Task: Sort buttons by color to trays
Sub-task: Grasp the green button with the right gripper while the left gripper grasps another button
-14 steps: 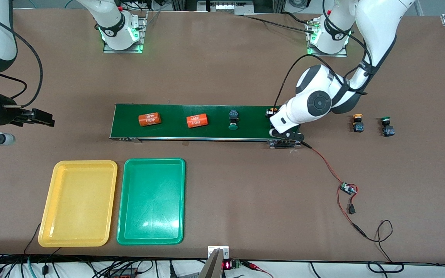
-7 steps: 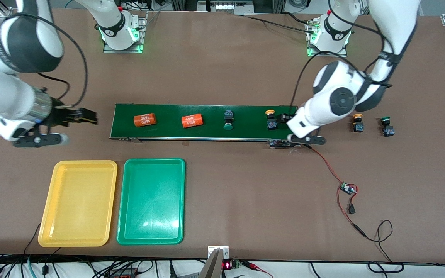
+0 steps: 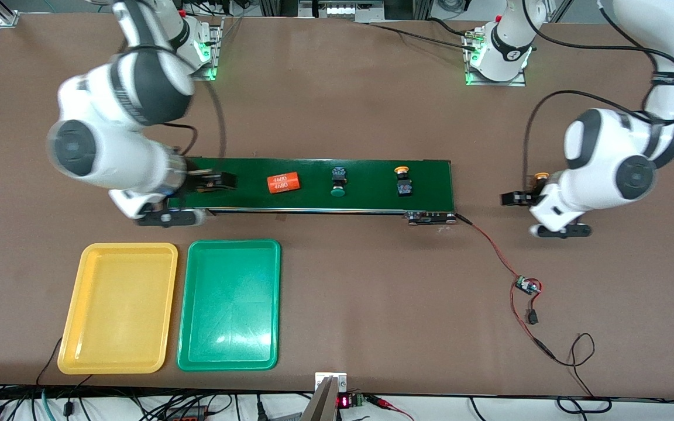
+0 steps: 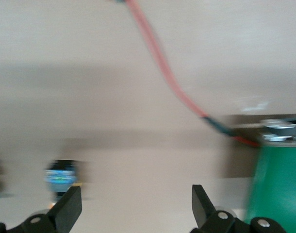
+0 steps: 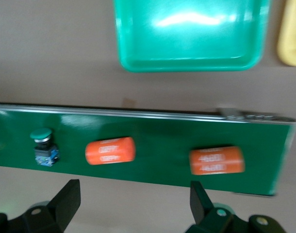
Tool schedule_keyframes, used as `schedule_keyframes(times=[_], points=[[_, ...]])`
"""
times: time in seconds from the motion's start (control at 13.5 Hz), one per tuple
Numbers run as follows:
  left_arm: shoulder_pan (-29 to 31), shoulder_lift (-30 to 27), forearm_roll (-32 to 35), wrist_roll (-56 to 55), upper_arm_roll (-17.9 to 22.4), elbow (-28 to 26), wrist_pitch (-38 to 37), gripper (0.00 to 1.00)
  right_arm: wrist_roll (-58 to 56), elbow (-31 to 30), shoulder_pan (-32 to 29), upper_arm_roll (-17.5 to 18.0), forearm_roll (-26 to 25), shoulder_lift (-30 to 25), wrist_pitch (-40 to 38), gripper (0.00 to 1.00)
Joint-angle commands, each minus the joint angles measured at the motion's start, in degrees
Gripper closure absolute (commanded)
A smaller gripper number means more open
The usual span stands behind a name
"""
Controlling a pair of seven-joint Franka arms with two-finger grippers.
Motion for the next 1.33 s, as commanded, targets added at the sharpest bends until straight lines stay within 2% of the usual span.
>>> schedule_keyframes(times=[0.0,0.15,0.3,0.44,0.66,0.74,0.81,1.03,1.11,1.26], points=[[-0.5,0.6,2.0,6.0,4.5,-2.4,0.0,0.00,7.5,0.2,7.8,-0.7,-3.3,2.2,3.5,0.00],[-1.1,2.3,8.9,5.7,6.1,-3.4,0.6,0.00,14.3,0.4,11.6,-0.5,-3.8,3.7,5.2,0.00],[-1.1,3.9,9.0,5.7,7.1,-6.7,5.8,0.00,16.9,0.4,15.0,-0.5,-3.4,5.7,5.9,0.00],[-1.1,4.2,9.1,5.7,8.0,-12.5,16.1,0.00,20.0,0.4,16.9,-0.5,-3.1,7.9,9.1,0.00],[-0.9,4.3,9.2,6.3,8.0,-14.9,18.3,0.00,23.5,0.5,17.5,-0.5,-3.0,11.0,14.5,0.00],[-0.8,4.4,9.2,6.3,8.0,-15.6,18.4,0.08,23.5,0.5,17.5,-0.5,-3.0,11.6,15.7,0.00],[-0.8,4.5,9.2,6.4,8.0,-15.9,18.4,0.30,23.5,0.5,17.5,-0.5,-3.0,12.4,16.5,0.00],[-0.9,3.9,9.2,6.3,7.9,-15.3,15.9,0.73,23.5,0.5,17.6,-0.5,-3.0,14.1,18.1,0.00],[-0.9,2.8,9.2,6.1,7.7,-14.4,13.8,0.80,23.5,0.5,18.0,-0.5,-3.0,14.5,18.3,0.00],[-1.1,1.1,8.5,5.9,6.5,-11.6,7.1,0.84,23.0,0.4,18.9,-0.4,-3.1,15.2,18.2,0.00]])
